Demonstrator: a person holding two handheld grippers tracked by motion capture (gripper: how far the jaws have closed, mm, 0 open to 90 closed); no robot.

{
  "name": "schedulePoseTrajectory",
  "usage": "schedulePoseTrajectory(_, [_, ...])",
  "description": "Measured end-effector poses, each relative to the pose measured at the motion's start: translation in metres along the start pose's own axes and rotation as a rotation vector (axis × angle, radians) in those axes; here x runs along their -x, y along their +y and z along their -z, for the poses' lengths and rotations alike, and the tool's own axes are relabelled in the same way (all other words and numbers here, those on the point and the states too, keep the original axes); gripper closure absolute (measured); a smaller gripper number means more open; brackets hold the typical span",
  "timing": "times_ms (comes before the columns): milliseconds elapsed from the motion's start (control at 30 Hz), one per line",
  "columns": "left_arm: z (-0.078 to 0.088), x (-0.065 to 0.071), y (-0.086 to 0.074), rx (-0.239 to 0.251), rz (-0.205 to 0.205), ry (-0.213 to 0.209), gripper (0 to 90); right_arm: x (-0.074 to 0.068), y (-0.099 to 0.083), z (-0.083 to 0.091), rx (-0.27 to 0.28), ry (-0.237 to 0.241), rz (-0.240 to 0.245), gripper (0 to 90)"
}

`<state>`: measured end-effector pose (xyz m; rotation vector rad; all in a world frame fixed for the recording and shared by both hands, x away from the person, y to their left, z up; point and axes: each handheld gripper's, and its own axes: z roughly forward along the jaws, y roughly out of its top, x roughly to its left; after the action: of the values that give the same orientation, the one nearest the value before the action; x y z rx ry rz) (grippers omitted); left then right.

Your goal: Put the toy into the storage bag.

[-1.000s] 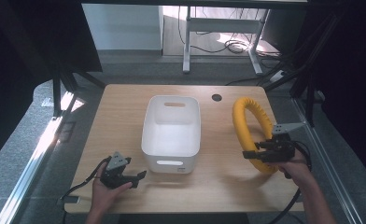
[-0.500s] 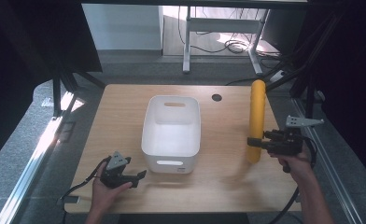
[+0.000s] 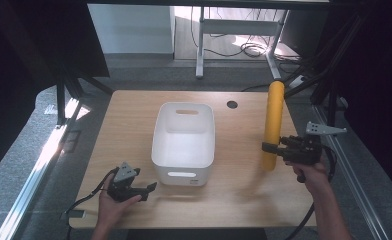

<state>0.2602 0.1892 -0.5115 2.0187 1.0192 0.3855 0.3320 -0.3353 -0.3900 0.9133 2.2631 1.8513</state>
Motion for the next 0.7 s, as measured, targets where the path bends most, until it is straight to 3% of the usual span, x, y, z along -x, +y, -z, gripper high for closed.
schedulePoseTrajectory(200, [0.0,0.0,0.0,-0.002,0.0,-0.002,18.0,0.0,0.0,0.0,0.001,-0.014,-0.002,51.5])
schedulePoseTrajectory(467, [-0.001,0.0,0.0,-0.005,0.0,-0.004,18.0,-0.007,0.001,-0.002,0.054,-0.04,0.007,51.4])
schedulePoseTrajectory(700, [-0.001,0.0,0.0,0.003,0.007,-0.012,18.0,-0.019,0.005,-0.021,0.108,-0.063,0.019,51.4])
